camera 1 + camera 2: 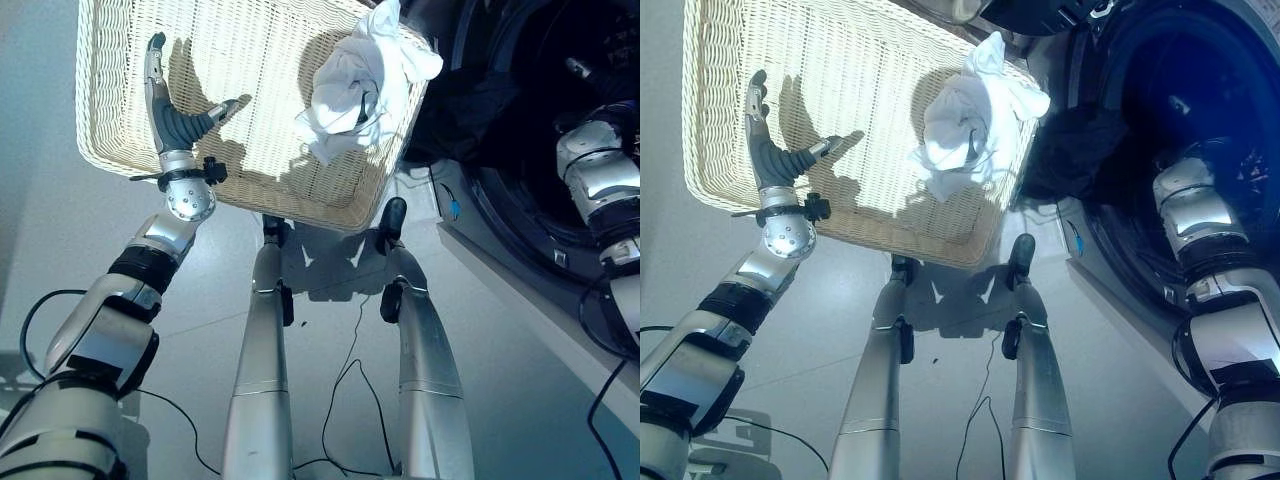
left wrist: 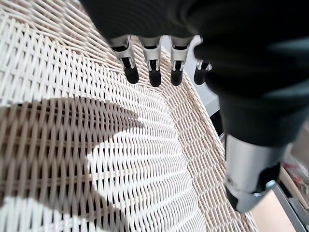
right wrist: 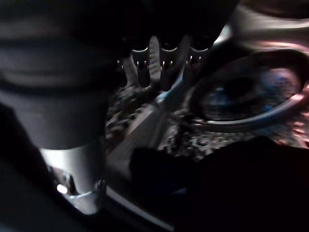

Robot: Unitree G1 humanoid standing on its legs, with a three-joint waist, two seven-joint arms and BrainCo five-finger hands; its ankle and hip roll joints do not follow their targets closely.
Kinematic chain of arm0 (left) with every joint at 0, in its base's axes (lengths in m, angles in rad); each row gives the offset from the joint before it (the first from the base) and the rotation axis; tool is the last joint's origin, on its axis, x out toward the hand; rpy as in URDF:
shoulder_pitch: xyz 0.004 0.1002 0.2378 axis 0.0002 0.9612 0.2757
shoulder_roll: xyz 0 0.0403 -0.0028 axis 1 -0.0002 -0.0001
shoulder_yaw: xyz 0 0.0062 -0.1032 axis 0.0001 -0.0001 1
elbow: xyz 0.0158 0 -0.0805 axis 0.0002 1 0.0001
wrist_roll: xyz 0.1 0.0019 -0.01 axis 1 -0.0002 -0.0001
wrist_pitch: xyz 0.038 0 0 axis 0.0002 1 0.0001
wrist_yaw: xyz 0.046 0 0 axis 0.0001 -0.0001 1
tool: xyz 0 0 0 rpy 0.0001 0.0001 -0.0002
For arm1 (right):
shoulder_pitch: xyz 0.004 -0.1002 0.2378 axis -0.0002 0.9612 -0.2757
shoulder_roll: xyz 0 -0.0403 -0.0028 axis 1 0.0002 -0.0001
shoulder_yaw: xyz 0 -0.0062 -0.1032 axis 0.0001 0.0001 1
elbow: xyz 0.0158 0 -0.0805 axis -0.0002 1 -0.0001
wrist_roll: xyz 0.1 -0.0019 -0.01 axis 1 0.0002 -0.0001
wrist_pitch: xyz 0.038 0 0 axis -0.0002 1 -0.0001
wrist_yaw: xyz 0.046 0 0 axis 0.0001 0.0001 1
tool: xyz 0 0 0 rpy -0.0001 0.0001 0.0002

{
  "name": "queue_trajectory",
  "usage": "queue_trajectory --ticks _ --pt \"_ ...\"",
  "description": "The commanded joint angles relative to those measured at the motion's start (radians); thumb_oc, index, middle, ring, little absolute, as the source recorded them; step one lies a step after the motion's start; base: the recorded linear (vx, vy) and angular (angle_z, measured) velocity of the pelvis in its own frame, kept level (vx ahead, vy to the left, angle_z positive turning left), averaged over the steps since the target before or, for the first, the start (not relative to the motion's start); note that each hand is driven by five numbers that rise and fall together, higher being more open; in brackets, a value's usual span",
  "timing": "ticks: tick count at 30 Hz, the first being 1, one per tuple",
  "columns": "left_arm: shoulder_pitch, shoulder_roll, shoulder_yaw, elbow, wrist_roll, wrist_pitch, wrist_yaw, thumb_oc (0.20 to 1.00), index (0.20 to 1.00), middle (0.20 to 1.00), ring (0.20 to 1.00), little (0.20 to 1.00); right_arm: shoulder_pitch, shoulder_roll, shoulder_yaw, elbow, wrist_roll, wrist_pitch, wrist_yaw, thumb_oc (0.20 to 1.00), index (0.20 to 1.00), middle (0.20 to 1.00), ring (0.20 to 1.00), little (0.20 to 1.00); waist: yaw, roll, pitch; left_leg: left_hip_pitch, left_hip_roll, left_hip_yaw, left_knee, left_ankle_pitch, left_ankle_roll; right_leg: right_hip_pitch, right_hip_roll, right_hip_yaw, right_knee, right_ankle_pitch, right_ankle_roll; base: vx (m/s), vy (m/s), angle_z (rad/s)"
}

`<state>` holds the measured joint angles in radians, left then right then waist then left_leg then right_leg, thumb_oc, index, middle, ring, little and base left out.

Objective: Put the clothes into the washing machine.

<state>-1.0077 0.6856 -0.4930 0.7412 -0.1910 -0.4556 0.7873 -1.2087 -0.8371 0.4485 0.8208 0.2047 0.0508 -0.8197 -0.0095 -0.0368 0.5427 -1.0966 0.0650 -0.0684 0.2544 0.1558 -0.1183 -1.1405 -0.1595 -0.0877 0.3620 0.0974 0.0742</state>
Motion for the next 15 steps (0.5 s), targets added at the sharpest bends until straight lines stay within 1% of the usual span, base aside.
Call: queue_trajectory --ticks 1,6,7,10,15 --pt "-0.03 -0.036 0.06 0.017 0.005 -0.033 0.04 1.0 1.0 1.0 1.0 1.0 0.031 -0.056 0.031 -0.053 -0.086 -0.008 -0.041 1.0 1.0 1.0 1.0 1.0 0.002 0.026 -0.023 0.008 -0.049 -0.001 0.084 -0.107 0.039 0.011 0.038 -0.049 0.02 0.016 0.063 0.0 0.0 0.0" --pt "-0.026 -0.049 0.076 0.006 0.035 -0.032 0.061 1.0 1.0 1.0 1.0 1.0 0.096 -0.025 0.019 -0.129 -0.199 0.011 -0.006 1.0 1.0 1.0 1.0 1.0 -0.007 0.026 -0.023 -0.001 -0.046 0.007 0.082 -0.107 0.037 -0.002 0.038 -0.045 0.023 0.013 0.065 0.0 0.0 0.0" --pt "-0.027 -0.05 0.076 0.006 0.035 -0.032 0.061 1.0 1.0 1.0 1.0 1.0 0.097 -0.025 0.021 -0.131 -0.203 0.01 -0.002 1.0 1.0 1.0 1.0 1.0 -0.008 0.026 -0.023 -0.002 -0.045 0.007 0.082 -0.107 0.037 -0.003 0.038 -0.045 0.023 0.013 0.065 0.0 0.0 0.0" --pt "-0.025 -0.057 0.08 0.001 0.046 -0.031 0.07 1.0 1.0 1.0 1.0 1.0 0.121 -0.014 0.039 -0.152 -0.285 0.017 0.039 1.0 1.0 1.0 1.0 1.0 -0.012 0.027 -0.023 -0.005 -0.045 0.011 0.083 -0.105 0.035 -0.01 0.039 -0.042 0.027 0.013 0.065 0.0 0.0 0.0" --pt "-0.031 -0.066 0.083 0.002 0.053 -0.033 0.074 1.0 1.0 1.0 1.0 1.0 0.125 -0.002 0.081 -0.146 -0.35 0.017 0.073 1.0 1.0 1.0 1.0 1.0 -0.014 0.028 -0.023 -0.008 -0.044 0.014 0.081 -0.102 0.032 -0.015 0.038 -0.041 0.023 0.015 0.065 0.0 0.0 0.0"
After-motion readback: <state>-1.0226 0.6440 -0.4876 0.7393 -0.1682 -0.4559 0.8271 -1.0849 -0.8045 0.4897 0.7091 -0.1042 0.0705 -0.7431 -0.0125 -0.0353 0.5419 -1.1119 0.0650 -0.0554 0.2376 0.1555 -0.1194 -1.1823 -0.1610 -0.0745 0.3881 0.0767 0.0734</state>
